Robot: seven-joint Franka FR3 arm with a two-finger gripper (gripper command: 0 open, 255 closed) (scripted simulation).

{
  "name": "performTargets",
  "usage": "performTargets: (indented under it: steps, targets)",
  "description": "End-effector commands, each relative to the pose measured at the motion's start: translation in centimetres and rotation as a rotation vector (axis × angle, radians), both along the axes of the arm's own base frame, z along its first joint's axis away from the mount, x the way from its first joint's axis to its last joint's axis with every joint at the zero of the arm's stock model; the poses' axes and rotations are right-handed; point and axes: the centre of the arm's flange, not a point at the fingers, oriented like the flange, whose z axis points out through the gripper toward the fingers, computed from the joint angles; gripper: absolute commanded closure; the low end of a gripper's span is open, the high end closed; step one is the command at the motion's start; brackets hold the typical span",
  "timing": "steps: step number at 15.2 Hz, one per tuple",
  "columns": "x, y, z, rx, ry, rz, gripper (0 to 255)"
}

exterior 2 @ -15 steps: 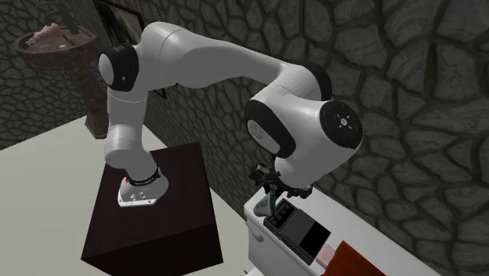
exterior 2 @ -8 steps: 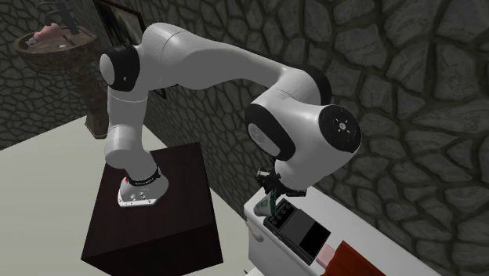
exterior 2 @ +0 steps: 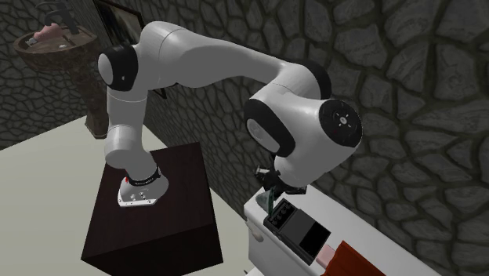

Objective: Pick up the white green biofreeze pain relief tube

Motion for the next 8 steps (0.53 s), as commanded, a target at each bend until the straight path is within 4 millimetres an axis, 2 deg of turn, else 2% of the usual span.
performTargets:
  steps: [1, 8]
  targets:
    - [0.1, -0.1, 1.0, 0.000, 0.000, 0.000, 255]
    - [0.1, -0.1, 4.7, 0.000, 0.000, 0.000, 255]
